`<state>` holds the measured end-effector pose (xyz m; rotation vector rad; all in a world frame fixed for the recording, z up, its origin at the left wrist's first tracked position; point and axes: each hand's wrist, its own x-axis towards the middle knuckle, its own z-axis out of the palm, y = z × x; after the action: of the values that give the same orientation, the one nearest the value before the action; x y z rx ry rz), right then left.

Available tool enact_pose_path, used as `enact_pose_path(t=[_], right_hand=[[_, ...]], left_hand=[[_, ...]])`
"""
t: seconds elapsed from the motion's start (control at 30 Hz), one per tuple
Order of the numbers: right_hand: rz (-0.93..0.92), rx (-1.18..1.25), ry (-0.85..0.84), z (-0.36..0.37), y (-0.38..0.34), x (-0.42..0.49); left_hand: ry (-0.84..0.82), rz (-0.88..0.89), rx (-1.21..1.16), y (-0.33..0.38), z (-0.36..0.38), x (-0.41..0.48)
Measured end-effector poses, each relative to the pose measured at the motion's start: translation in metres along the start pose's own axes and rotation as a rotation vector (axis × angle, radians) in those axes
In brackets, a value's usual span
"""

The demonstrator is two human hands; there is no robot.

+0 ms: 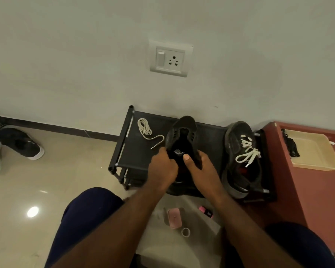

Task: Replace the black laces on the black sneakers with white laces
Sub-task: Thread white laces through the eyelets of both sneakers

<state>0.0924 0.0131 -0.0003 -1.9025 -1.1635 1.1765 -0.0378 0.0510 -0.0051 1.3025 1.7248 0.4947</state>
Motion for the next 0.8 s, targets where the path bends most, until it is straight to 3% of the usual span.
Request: enact_pose_path(t=[0.27, 0.5, 0.67, 0.8], right_hand=[[0.129, 0.035, 0.073, -0.005, 0.014, 0.016], [0.131, 0.108, 0.065, 0.001, 0.024, 0.02], [0.147, 0.076, 0.006, -0.005, 0.025, 0.024], [0.165, 0.03, -0.062, -0.015, 0.01, 0.018]], left_hand=[[0.046, 0.116, -0.048, -0.012, -0.002, 0.002], [0.19, 0.111, 0.253, -0.048, -0.015, 0.063], [0.193, 0.065, 0.495, -0.051, 0.006, 0.096], [0.142, -0.005, 0.468, -0.041, 0.001, 0.099]])
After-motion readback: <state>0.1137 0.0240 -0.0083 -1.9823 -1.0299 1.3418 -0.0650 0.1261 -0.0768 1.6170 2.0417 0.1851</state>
